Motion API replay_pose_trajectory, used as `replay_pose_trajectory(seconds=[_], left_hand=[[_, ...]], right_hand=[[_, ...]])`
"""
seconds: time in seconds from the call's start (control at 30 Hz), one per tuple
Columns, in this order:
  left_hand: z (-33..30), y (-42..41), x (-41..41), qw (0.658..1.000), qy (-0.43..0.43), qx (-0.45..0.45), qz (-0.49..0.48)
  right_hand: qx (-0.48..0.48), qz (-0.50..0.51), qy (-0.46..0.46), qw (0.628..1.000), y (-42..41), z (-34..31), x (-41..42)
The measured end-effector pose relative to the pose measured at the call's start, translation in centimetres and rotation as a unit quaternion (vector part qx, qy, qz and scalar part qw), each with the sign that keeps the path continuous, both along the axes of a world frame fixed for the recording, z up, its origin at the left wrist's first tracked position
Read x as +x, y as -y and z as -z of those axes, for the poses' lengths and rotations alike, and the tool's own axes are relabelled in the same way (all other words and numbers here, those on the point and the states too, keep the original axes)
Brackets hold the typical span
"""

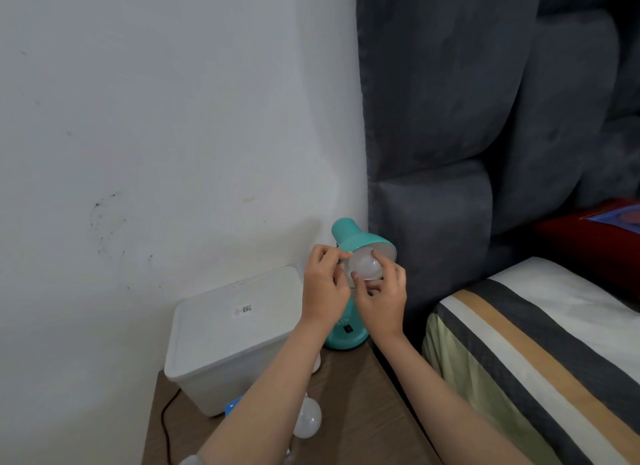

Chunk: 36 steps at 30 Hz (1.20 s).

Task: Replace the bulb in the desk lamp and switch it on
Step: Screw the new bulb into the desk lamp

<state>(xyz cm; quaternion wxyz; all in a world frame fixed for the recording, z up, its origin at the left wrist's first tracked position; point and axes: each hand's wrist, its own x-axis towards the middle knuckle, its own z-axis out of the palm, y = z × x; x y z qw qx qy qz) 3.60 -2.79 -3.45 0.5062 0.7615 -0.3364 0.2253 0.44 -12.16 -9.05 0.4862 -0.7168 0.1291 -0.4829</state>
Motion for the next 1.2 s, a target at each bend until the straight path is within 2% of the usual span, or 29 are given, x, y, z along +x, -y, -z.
replay_pose_trajectory(seconds=[0.2,0.37,0.6,0.83,1.0,1.2], left_hand=[[-0.04,0.20,0.08,1.000,0.001,0.005,-0.001],[0.00,0.22,0.08,1.000,-0.002,0.001,0.001],[0.02,0.02,0.01,1.000,0.000,-0.003,0.003],[0.05,0.09,0.10,1.000,-0.002,-0.002,0.004],[0.09,0.04,0.07,1.000,-0.004,-0.005,0.003],[0.03,-0.09,0.05,1.000,-0.003,-0.007,0.003]], right_hand=[[0.002,0.002,-0.007,1.000,0.29,0.18,-0.10],[0.058,0.008,-0.011,0.998,0.67,-0.14,0.36],[-0.045,0.011,0.017,0.999,0.22,0.59,0.61],[0.033,0.014,-0.007,0.999,0.10,-0.07,0.50],[-0.020,0.010,0.014,1.000,-0.08,0.19,0.51],[-0.004,0.023,0.018,1.000,-0.14,0.04,0.74]])
